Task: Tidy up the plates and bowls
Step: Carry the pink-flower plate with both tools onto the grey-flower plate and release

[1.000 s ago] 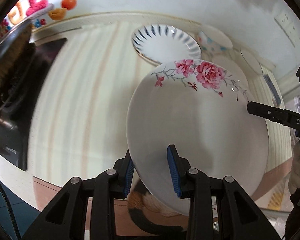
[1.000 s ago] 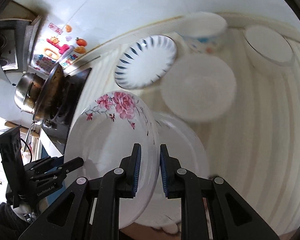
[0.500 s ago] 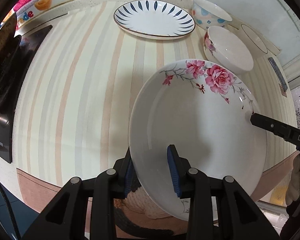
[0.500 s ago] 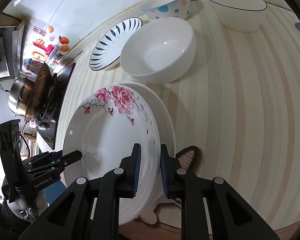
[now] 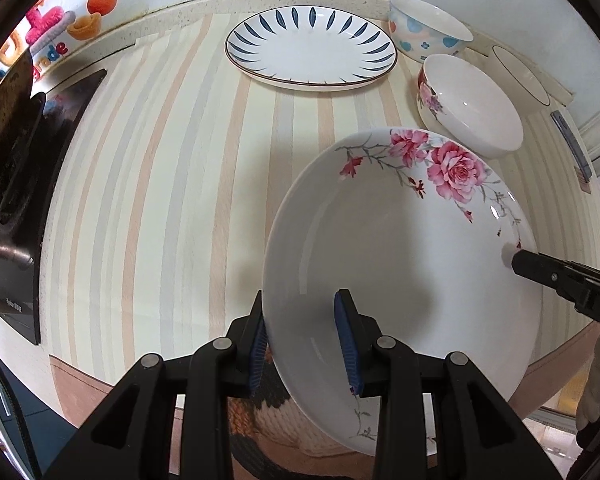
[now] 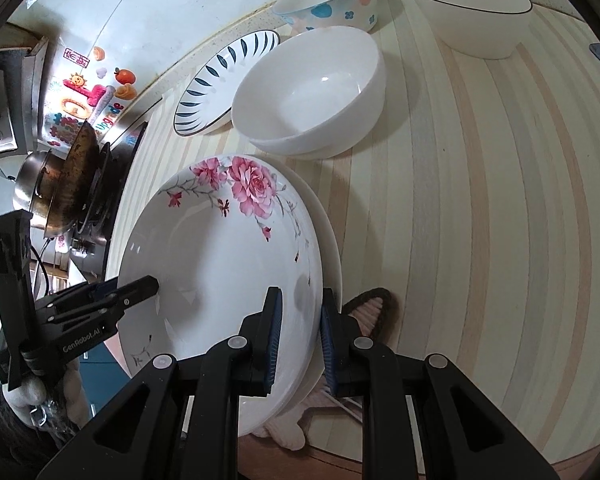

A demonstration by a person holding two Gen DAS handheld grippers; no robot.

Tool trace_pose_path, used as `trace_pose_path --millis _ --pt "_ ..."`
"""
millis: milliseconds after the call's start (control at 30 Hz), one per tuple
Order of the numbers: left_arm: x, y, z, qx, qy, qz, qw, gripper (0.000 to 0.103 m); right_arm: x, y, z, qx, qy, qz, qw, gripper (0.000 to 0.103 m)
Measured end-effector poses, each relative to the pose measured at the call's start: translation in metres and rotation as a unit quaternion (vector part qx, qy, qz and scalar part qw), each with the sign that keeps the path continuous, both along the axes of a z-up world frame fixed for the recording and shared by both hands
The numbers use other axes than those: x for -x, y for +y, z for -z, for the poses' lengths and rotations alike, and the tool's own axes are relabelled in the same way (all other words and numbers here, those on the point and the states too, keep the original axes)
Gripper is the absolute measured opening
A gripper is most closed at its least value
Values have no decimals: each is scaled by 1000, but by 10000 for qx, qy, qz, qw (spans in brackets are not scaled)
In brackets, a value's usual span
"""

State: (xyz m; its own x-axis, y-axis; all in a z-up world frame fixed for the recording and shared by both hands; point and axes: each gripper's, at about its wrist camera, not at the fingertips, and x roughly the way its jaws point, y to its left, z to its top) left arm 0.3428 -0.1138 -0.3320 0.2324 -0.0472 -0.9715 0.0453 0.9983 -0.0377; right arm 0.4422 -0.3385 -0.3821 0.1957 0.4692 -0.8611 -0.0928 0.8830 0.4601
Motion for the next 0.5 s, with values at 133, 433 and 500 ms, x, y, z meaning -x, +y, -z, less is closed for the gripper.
trace_pose_path --millis 133,433,500 --pt "-5 2 6 -55 77 3 10000 29 2 2 1 24 13 9 10000 20" --pt "-9 2 15 -60 144 55 9999 29 0 3 -4 190 54 -34 9998 20" --pt "-11 3 16 -42 164 61 9998 29 0 4 -6 240 111 -42 9996 20"
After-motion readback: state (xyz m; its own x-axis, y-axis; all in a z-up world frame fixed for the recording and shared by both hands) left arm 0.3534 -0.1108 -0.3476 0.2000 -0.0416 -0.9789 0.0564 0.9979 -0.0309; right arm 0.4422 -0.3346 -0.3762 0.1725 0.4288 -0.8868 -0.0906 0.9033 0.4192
